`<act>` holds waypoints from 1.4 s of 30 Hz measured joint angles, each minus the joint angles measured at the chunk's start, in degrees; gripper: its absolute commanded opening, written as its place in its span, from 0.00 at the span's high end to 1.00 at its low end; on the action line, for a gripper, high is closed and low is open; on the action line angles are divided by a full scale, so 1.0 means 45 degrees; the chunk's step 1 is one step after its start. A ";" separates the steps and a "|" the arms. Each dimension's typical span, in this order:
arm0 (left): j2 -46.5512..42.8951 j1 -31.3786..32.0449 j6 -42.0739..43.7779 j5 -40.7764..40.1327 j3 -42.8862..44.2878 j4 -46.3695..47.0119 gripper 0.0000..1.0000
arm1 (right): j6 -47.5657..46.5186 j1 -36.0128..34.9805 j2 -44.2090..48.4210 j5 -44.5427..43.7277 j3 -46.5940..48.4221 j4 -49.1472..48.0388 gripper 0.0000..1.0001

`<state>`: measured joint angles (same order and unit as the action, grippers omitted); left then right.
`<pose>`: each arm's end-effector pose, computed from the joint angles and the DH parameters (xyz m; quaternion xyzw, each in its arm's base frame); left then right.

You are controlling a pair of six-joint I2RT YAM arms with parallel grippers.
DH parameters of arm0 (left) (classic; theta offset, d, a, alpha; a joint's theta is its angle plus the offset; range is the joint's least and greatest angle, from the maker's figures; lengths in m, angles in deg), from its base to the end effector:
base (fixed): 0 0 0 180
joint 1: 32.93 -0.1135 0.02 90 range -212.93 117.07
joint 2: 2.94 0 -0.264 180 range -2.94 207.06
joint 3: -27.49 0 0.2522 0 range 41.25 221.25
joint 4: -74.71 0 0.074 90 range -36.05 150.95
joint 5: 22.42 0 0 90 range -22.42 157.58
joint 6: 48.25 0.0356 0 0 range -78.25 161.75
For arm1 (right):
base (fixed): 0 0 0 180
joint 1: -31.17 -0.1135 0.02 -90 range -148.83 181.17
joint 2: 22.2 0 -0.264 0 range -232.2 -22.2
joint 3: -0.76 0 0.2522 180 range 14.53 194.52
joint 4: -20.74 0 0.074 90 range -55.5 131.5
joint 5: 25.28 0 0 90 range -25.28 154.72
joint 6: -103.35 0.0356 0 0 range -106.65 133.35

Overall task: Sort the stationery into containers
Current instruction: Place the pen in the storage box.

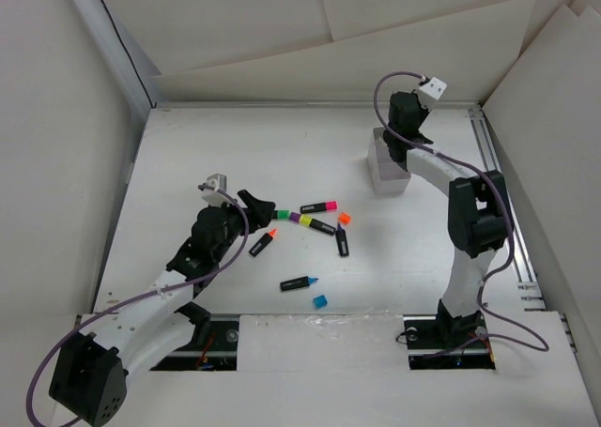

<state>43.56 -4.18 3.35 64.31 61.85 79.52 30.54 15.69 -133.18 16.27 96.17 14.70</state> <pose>0.1706 -0.0913 0.2380 -0.0819 0.7463 -0.3473 0.5619 0.4444 0.0954 0.2761 0.2754 0.6921 -0.1349 0.6534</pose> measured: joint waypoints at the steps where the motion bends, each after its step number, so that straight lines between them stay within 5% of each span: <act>1: 0.0015 0.0000 0.0000 0.0005 0.0000 0.0000 0.35 | -0.0126 -0.0029 -0.0058 -0.0107 0.0000 -0.0136 1.00; 13: 0.0267 0.0000 0.0000 0.0053 0.0024 0.0112 0.35 | -0.2069 -0.1083 -0.0631 -0.2079 -0.0015 -0.2016 0.97; 32: 0.0029 0.0000 0.0000 0.0248 0.0024 0.0136 0.35 | -0.2953 -0.1860 -0.0680 -0.3473 -0.0685 -0.2691 0.59; 39: -0.0015 0.0000 0.0000 0.0238 0.0024 0.0117 0.36 | -0.3298 -0.2472 0.0097 -0.3322 -0.0889 -0.2351 0.58; 42: -0.0461 0.0000 -0.0010 0.0019 0.0024 0.0092 0.37 | -0.3186 -0.3011 0.1122 -0.2424 -0.1151 -0.1734 0.66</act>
<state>41.49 -4.18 3.31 64.40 61.96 79.94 16.20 2.14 -128.13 5.36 90.99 6.90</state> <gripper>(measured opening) 0.629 0.410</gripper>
